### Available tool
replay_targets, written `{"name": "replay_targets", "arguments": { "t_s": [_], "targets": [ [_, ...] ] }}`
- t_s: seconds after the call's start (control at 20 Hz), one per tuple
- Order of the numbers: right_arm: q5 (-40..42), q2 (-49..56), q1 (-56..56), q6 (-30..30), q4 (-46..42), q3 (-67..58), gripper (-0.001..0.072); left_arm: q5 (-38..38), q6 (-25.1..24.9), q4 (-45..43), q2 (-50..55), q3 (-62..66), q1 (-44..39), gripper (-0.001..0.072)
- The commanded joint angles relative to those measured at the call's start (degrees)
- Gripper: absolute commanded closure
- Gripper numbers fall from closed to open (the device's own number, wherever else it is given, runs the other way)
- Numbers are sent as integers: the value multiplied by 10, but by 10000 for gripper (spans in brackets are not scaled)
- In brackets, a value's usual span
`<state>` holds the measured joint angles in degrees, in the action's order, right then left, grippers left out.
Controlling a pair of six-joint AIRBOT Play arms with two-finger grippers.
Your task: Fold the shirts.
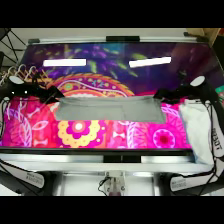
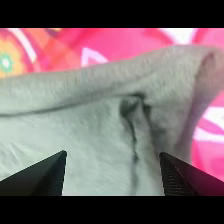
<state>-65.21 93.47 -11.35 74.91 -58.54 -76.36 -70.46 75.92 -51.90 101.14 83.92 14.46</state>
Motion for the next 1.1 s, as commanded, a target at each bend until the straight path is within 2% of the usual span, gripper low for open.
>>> {"name": "replay_targets", "arguments": {
  "t_s": [0.0,0.25,0.6,0.65,0.7,0.75,0.8,0.85,0.9,0.95,1.05],
  "targets": [
    [-87,-4,-30,-5,-91,-20,22,-70,5,-1,-2,51,24,114],
    [-89,60,-24,-15,-57,-20,19,-81,20,1,-65,61,16,115],
    [-84,128,24,-12,6,-20,32,-80,17,1,-110,61,-47,116],
    [-86,127,30,-15,18,-20,165,-80,17,1,-110,61,-59,116],
    [-90,122,34,-15,29,-22,487,-80,17,1,-109,61,-71,116],
    [-101,114,34,-10,40,-27,648,-81,17,1,-109,61,-85,137],
    [-114,100,34,-12,55,-33,652,-81,17,1,-109,60,-99,238],
    [-129,78,34,-17,69,-40,653,-82,6,1,-109,59,-119,466],
    [-145,52,34,-16,79,-47,653,-76,-5,1,-109,53,-141,633],
    [-161,22,34,-13,90,-52,653,-64,-3,3,-109,40,-168,670],
    [-196,-49,34,9,109,-56,653,-17,-4,27,-109,-12,-232,675]
  ]
}}
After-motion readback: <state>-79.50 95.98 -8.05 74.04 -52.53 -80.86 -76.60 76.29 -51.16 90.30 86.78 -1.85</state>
